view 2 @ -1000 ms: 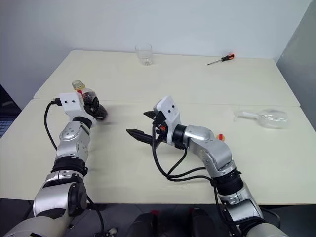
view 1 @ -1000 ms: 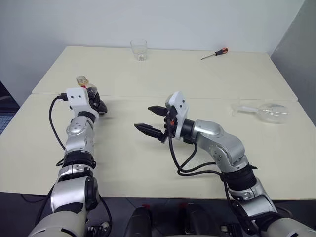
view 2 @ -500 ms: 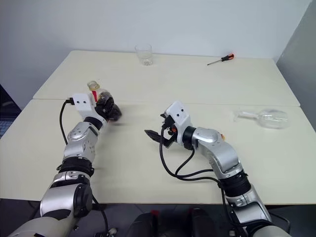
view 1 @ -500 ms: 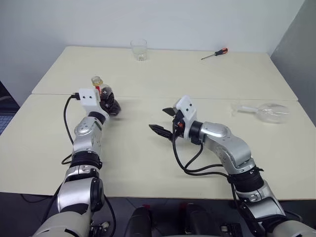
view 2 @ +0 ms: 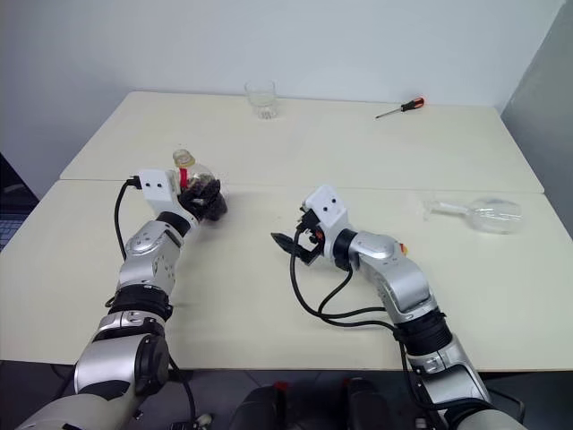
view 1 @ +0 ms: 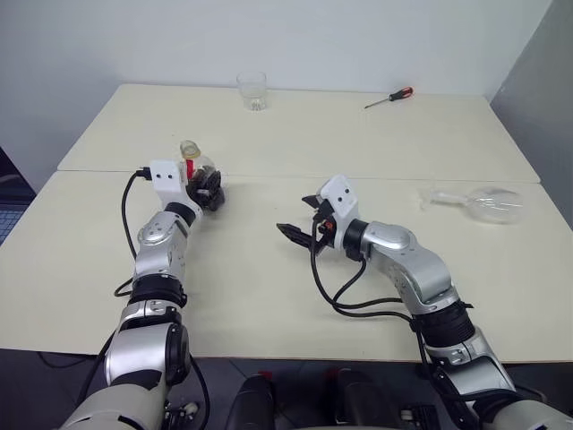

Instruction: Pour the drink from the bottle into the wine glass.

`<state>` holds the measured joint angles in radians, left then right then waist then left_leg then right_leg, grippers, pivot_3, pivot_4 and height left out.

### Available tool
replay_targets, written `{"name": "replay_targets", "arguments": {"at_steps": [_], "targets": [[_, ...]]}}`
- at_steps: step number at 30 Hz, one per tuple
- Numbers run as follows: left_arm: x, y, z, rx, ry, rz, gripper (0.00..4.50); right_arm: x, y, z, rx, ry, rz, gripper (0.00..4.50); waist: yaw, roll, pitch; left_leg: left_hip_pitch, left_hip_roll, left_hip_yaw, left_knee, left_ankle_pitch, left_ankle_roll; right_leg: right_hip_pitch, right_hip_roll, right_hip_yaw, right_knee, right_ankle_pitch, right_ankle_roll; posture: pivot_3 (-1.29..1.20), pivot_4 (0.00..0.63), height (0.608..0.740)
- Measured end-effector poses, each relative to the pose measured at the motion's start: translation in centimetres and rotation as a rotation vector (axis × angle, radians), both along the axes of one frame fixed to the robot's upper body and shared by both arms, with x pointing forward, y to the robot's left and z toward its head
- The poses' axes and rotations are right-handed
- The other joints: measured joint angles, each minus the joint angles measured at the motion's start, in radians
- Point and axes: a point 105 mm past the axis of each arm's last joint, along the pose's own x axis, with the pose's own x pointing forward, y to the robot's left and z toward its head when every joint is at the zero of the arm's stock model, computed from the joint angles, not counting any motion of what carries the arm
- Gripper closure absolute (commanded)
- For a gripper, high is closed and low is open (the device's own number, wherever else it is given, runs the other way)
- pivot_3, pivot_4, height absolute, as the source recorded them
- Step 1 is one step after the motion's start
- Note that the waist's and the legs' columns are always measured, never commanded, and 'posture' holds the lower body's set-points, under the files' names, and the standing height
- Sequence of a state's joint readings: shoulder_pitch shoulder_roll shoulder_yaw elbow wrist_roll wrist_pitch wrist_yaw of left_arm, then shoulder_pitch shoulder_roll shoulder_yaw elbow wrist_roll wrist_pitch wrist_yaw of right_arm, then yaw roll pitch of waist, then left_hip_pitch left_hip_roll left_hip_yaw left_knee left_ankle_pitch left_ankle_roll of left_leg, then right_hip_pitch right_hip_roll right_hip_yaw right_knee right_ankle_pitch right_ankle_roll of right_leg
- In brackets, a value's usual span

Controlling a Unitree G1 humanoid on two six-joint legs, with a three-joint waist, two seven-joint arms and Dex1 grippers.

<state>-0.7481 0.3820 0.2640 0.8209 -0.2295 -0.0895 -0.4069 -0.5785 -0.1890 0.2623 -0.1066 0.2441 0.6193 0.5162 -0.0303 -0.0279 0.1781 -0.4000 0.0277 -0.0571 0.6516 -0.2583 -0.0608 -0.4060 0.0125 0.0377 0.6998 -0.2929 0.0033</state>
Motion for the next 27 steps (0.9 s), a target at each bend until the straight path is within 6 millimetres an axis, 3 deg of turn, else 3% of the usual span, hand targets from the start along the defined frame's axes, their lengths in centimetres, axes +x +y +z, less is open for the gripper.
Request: {"name": "replay_targets", "arguments": {"at_steps": [2, 14, 27], "targets": [[0.0, 0.0, 0.1, 0.002, -0.002, -0.002, 0.02, 0.1, -0.1, 0.1, 0.004, -0.001, -0.007, 0.0, 0.0, 0.0, 0.0, 0.0, 0.0, 0.0, 0.0, 0.0, 0.0, 0.0, 0.0, 0.0, 0.0, 0.0, 0.0, 0.0, 0.15, 0.74], [-2.5, 0.4, -1.2, 0.034, 0.027, -0.021, 0.02, 0.1, 0.0, 0.0, 0.009, 0.008, -0.01, 0.0, -0.002, 0.0, 0.0, 0.0, 0.002, -0.001, 0.0, 0.0, 0.0, 0.0, 0.0, 0.001, 0.0, 0.0, 0.0, 0.0, 0.15, 0.74], [-7.1, 0.6, 0.3, 0.054, 0.034, -0.004, 0.02, -0.1, 0.3, -0.3, 0.019, 0.017, -0.009, 0.0, -0.001, 0.0, 0.0, 0.0, 0.003, -0.001, 0.0, 0.0, 0.0, 0.0, -0.001, 0.002, 0.0, 0.0, 0.0, 0.0, 0.15, 0.74]]}}
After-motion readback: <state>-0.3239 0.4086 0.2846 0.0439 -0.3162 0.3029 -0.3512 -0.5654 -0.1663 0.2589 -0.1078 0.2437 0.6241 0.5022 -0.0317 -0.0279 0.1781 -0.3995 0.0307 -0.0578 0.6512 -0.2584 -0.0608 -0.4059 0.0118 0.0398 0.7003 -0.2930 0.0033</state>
